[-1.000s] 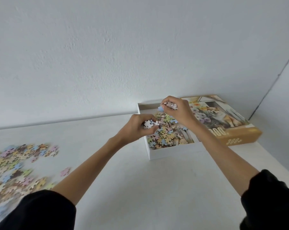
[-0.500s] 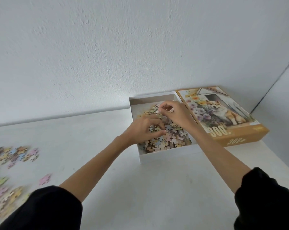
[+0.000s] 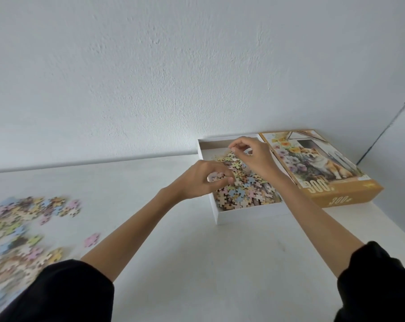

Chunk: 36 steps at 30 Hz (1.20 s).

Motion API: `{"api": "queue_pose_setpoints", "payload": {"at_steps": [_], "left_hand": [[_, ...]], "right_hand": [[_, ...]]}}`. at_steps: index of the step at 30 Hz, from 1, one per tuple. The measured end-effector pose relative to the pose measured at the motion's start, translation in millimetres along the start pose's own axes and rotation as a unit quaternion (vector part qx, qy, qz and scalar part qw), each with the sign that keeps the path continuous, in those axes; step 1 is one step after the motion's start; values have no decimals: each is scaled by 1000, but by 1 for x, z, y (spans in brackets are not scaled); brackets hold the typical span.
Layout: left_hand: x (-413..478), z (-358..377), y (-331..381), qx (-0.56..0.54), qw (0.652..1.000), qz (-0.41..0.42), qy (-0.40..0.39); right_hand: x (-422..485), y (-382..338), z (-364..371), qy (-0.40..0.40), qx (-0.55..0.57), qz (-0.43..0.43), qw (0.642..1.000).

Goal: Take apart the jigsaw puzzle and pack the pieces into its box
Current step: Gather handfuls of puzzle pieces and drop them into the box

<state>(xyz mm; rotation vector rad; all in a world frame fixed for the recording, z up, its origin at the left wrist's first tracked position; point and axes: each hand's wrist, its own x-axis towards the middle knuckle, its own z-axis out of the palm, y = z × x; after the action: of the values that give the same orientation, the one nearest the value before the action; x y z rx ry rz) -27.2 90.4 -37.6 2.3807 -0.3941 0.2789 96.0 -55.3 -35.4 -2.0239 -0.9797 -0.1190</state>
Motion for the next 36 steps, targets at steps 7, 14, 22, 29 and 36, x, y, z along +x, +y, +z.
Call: {"api": "queue_pose_setpoints", "payload": {"at_steps": [7, 14, 22, 29, 36], "left_hand": [[-78, -55, 0, -1, 999, -38, 36], [-189, -119, -11, 38, 994, -87, 59], [-344, -192, -54, 83, 970, -178, 143], [-446, -210, -98, 136, 947, -236, 170], [-496, -201, -123, 192, 878, -398, 184]], "right_hand": [[-2, -74, 41, -10, 34, -41, 999], [-15, -167, 131, -58, 65, -61, 994], [-39, -249, 252, -140, 97, -102, 980], [-58, -271, 329, -171, 65, -120, 976], [-36, -257, 356, -167, -76, -17, 983]]}}
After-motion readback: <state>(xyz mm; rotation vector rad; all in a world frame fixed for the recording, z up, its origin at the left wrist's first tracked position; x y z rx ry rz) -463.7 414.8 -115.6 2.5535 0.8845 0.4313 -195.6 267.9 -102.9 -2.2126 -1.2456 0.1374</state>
